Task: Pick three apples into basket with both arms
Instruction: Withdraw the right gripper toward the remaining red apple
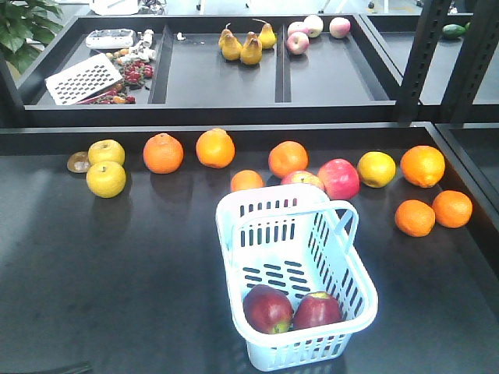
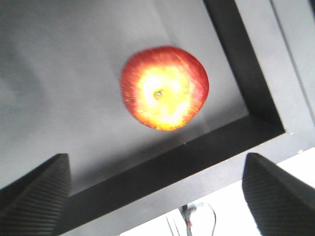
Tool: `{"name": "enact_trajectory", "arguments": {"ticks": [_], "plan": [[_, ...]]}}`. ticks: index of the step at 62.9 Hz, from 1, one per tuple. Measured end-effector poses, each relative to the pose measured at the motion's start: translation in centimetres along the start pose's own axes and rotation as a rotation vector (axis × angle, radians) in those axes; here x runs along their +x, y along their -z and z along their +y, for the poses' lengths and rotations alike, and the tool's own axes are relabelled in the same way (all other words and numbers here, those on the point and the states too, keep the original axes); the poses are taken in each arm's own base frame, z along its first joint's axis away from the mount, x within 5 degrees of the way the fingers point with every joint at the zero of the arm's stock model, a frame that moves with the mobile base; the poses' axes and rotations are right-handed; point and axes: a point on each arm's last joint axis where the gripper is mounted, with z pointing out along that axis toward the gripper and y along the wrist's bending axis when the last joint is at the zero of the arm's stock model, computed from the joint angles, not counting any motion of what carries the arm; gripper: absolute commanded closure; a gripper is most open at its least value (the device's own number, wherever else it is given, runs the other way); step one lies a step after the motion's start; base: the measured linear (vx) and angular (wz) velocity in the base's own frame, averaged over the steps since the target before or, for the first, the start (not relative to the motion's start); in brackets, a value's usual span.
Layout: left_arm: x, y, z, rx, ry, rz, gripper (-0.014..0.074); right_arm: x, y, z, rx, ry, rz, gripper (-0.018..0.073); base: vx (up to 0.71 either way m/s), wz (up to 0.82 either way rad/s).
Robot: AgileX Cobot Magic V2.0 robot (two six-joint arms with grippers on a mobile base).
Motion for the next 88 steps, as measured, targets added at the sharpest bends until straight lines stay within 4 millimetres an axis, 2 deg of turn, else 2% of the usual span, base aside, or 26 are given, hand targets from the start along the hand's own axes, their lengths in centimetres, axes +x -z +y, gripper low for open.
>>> {"name": "enact_trajectory", "arguments": {"ticks": [32,57,71,79,88], "plan": [[-0.1,0.0,0.2,-0.017,0.0,-0.006,0.0603,-1.7,-4.1,0.0,0.016,0.006,0.042,-0.0041,0.0,0.0],[-0.1,0.0,0.2,-0.017,0.0,-0.006,0.0603,-2.8,-8.4,0.2,0.008,0.034,0.067,-0.0035,0.0,0.0],[-0.1,0.0,0.2,-0.022,0.0,-0.007,0.0603,-3.1,-9.7,0.4,0.002,0.039,0.066,-0.0018,0.0,0.0],[-0.1,0.0,0.2,-0.025,0.0,-0.008,0.0603,-3.6,-9.5,0.5,-0.014,0.007,0.072,0.0074,0.0,0.0],[0.0,0.0,0.2,-0.025,0.001,-0.007,0.0603,-4.8,-7.9,0.6,-0.048,0.015,0.073,0.0291,0.0,0.0]]}}
